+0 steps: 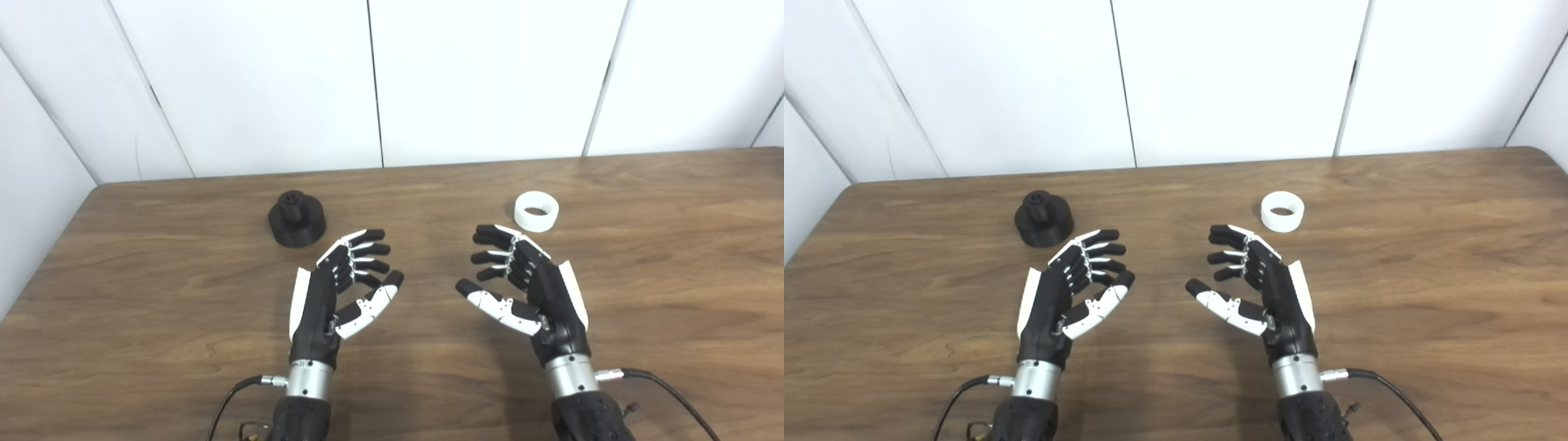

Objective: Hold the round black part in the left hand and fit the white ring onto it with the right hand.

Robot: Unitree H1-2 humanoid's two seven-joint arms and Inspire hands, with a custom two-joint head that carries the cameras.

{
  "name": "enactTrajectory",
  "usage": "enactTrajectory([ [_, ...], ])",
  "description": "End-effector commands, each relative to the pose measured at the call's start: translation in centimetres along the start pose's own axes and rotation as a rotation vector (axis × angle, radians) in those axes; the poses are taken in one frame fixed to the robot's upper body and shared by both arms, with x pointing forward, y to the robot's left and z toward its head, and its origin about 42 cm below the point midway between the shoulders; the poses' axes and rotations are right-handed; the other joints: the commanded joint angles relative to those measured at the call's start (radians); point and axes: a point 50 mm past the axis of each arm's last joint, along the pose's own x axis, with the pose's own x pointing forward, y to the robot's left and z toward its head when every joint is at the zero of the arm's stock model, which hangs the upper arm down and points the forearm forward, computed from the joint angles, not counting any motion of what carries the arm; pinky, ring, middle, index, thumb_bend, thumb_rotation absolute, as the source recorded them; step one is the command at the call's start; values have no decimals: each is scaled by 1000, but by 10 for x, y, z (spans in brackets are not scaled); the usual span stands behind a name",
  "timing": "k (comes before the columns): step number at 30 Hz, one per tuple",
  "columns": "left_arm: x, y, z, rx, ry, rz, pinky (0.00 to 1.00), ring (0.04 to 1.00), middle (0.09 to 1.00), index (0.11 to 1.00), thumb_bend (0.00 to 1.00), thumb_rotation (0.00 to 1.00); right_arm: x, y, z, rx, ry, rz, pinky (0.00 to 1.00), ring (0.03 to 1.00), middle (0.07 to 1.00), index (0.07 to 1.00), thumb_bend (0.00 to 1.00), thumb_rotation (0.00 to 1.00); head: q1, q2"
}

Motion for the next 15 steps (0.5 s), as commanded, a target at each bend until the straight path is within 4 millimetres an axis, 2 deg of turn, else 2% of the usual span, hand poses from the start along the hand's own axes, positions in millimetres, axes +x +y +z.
enactTrajectory([
  [1, 9, -1, 15, 1, -82, -3, 482, 584, 669, 704, 523, 188, 9, 3, 16, 9, -86, -1, 540, 649, 732, 724, 684, 173, 2, 2],
  [15, 8, -1, 17, -6, -70, -1, 480, 581, 668, 702, 527, 190, 8, 3, 18, 20, -81, 2, 545, 649, 736, 725, 690, 163, 3, 6],
])
